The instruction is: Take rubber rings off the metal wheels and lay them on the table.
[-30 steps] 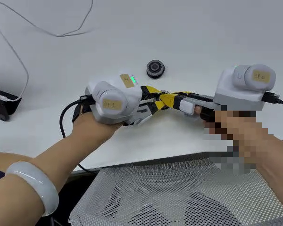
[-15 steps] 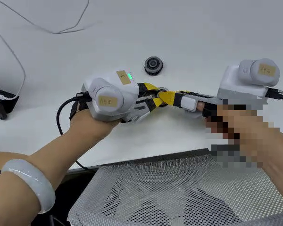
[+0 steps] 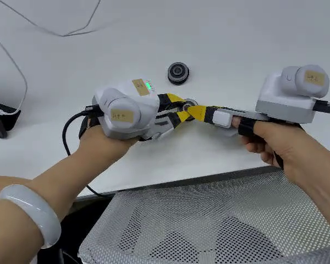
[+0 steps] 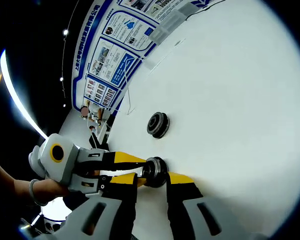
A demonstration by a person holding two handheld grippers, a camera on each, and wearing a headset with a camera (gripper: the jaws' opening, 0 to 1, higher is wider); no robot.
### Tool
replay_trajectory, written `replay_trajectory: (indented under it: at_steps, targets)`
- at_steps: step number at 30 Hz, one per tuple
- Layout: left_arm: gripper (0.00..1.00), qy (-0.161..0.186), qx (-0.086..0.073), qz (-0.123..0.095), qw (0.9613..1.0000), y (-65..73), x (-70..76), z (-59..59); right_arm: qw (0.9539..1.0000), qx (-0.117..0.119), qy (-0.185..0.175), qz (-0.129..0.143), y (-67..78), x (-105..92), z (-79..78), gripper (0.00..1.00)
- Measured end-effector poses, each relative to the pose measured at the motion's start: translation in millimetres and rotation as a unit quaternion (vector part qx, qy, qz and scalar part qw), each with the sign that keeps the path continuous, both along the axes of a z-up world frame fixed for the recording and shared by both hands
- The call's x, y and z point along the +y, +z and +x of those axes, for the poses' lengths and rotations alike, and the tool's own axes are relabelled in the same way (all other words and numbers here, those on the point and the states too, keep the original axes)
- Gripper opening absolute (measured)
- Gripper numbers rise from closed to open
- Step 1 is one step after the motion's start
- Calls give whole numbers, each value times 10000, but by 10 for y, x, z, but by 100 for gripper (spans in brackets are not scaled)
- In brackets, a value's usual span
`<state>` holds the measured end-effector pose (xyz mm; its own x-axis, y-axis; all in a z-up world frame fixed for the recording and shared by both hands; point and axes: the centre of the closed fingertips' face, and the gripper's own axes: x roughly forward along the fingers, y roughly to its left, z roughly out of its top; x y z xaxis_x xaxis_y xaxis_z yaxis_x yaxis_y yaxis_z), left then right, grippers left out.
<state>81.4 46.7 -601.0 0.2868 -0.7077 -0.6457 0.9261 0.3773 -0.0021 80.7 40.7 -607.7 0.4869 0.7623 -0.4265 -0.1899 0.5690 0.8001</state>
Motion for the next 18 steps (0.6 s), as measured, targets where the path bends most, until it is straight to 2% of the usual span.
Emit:
replay_trajectory:
  at_steps: [11, 14, 16, 18]
  targets:
    - [12, 16, 10, -20, 10000, 1, 3, 6, 9998, -125, 146, -54, 58, 25, -20, 24]
    - [12, 12, 11, -30, 10000, 1, 6, 6, 9999, 13, 105, 53, 45, 24, -25, 24]
    - [12, 12, 9, -37, 10000, -1, 8, 5, 9999, -17, 136, 32, 43, 25, -25, 24]
    - [12, 14, 9, -44, 10000, -3, 10, 4, 9999, 74, 108, 81, 31, 13, -22, 24]
